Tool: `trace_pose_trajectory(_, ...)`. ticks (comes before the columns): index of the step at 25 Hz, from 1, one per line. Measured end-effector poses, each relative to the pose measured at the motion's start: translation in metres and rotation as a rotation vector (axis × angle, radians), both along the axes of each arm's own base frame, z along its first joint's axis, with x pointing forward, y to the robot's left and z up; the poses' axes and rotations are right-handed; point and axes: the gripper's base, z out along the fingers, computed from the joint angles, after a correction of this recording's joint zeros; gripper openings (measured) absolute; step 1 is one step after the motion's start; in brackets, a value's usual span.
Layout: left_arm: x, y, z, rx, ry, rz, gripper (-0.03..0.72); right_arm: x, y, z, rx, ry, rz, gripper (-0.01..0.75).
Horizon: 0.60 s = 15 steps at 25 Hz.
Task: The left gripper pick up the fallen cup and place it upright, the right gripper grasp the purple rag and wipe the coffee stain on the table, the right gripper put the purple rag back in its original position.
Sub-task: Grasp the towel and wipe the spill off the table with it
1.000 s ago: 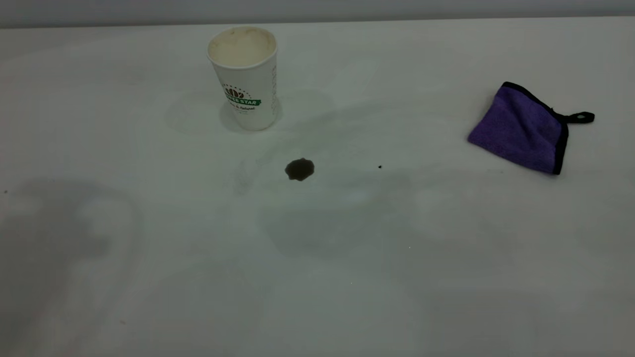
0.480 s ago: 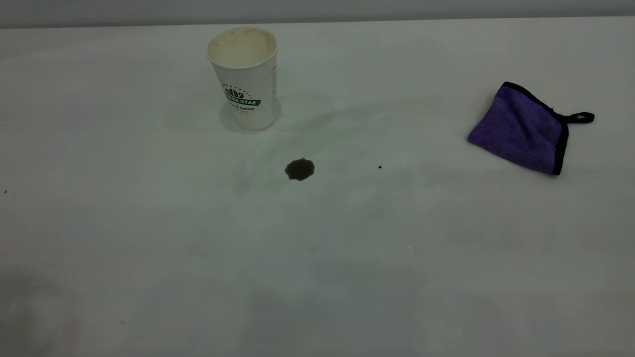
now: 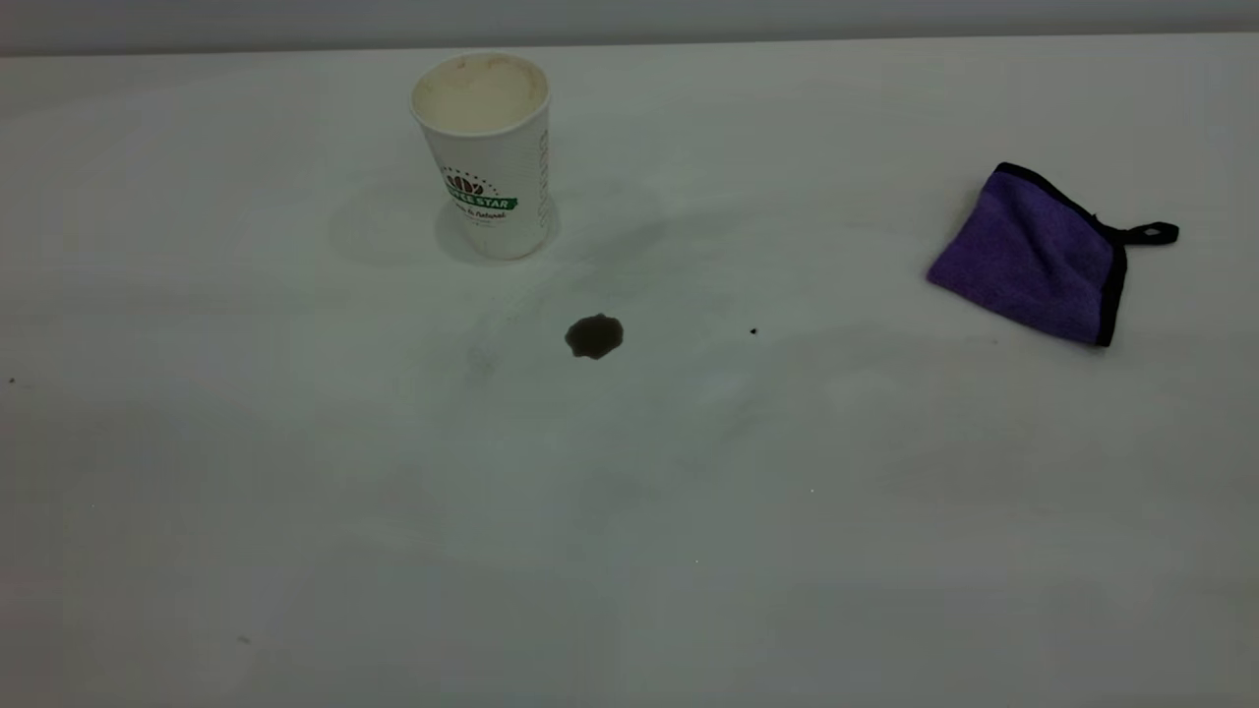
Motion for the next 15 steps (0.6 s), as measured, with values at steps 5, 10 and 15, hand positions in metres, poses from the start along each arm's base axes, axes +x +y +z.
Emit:
trace_pose_trajectory(5, -0.020, 0.000, -0.010, 0.023, -0.105, -0.011, 0.549, 0.000, 0.000, 0.000, 0.000, 0.000, 0.000, 0.588)
trace_pose_trajectory(10, -0.033, -0.002, -0.012, 0.053, -0.237, -0.059, 0.549, 0.000, 0.000, 0.000, 0.000, 0.000, 0.000, 0.588)
trace_pose_trajectory(15, -0.041, -0.002, -0.014, 0.056, -0.291, -0.059, 0.549, 0.000, 0.000, 0.000, 0.000, 0.000, 0.000, 0.588)
